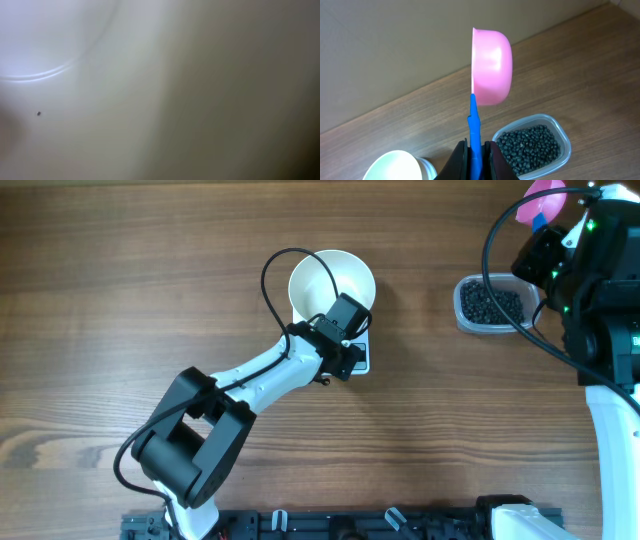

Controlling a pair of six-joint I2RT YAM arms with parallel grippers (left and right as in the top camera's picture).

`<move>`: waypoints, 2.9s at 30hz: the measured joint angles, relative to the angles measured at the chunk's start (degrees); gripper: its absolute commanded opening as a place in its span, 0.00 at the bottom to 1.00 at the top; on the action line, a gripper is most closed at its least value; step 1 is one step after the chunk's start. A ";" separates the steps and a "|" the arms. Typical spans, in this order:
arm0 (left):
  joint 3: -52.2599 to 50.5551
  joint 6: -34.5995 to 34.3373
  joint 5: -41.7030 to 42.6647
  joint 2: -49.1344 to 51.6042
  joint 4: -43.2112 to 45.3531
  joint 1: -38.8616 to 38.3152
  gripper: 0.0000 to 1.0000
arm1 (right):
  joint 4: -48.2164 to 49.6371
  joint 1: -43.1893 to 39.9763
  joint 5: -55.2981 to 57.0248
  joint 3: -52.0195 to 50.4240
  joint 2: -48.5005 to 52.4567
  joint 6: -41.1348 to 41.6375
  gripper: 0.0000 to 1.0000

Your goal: Scoop item into bowl and weigh 150g on scale

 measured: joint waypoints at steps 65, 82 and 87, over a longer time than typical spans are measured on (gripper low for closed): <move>0.55 -6.49 1.29 -36.79 -20.98 38.25 1.00 | 8.31 0.00 9.64 0.00 0.00 0.92 0.04; 0.55 -6.49 1.29 -36.79 -20.98 38.25 1.00 | 9.05 0.00 -6.29 0.00 0.00 38.32 0.04; 0.55 -6.49 1.31 -36.79 -20.98 38.25 1.00 | 9.05 0.00 -6.73 0.00 0.00 40.22 0.04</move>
